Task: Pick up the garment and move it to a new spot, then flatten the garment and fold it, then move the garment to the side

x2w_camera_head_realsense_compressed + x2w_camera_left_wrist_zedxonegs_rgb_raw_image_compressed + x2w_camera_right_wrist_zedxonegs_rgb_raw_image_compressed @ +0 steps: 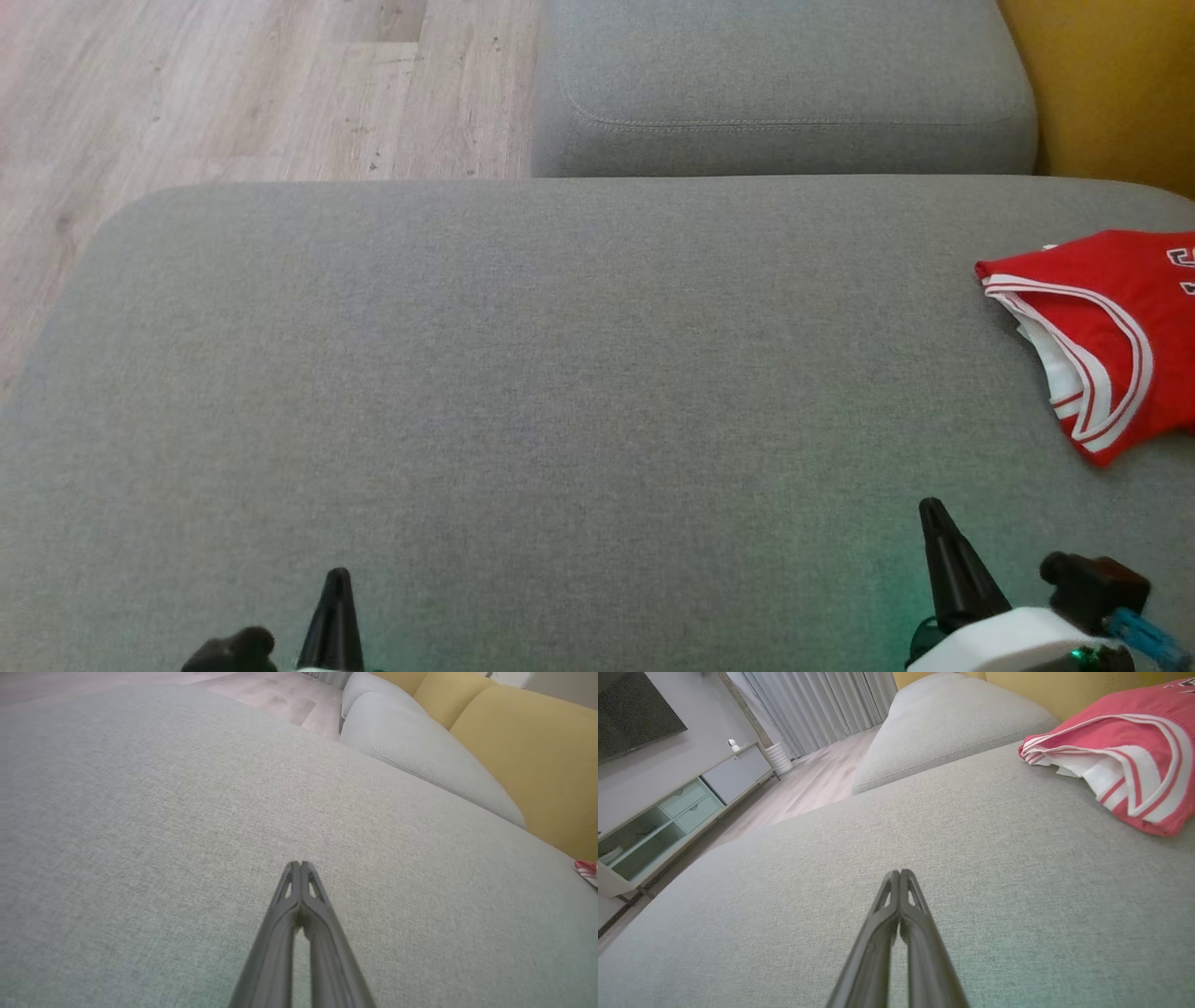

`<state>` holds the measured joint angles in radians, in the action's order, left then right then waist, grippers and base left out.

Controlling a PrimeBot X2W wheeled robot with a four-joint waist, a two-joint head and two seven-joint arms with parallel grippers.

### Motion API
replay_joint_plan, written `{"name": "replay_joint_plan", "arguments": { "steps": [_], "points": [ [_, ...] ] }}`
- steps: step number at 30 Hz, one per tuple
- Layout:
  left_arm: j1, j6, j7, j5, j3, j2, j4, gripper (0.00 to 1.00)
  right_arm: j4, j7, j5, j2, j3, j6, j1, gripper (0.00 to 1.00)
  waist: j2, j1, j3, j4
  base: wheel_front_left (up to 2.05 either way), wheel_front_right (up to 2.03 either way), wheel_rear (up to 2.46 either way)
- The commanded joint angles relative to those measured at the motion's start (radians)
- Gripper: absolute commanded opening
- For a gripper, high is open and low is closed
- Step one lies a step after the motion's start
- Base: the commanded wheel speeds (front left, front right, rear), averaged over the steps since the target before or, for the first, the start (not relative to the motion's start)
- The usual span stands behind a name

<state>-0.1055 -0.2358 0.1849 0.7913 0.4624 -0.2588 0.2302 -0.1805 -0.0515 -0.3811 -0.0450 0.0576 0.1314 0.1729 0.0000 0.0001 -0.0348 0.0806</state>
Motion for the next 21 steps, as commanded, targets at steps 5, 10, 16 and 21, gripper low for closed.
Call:
{"name": "replay_joint_plan", "arguments": {
  "steps": [5, 10, 16, 21],
  "points": [
    [0.053, 0.027, -0.017, 0.052, -0.052, 0.008, -0.017, 0.0, 0.023, 0.007, -0.083, -0.016, -0.007, 0.0, -0.062, 0.0, 0.0, 0.0, 0.002, -0.004, 0.0, 0.0, 0.0],
    [0.061, 0.044, -0.03, 0.091, -0.077, 0.017, -0.015, 0.0, 0.019, 0.011, -0.143, -0.018, -0.012, 0.0, -0.072, 0.0, 0.0, 0.0, 0.004, -0.008, 0.0, 0.0, 0.0],
    [0.071, 0.064, -0.045, 0.138, -0.107, 0.027, -0.013, 0.0, 0.014, 0.017, -0.215, -0.021, -0.017, 0.0, -0.085, 0.0, 0.0, 0.0, 0.006, -0.012, 0.0, 0.0, 0.0],
    [0.078, 0.081, -0.058, 0.176, -0.131, 0.037, -0.012, 0.0, 0.01, 0.022, -0.274, -0.022, -0.022, 0.0, -0.096, 0.0, 0.0, 0.0, 0.008, -0.016, 0.0, 0.0, 0.0]
  ]
}}
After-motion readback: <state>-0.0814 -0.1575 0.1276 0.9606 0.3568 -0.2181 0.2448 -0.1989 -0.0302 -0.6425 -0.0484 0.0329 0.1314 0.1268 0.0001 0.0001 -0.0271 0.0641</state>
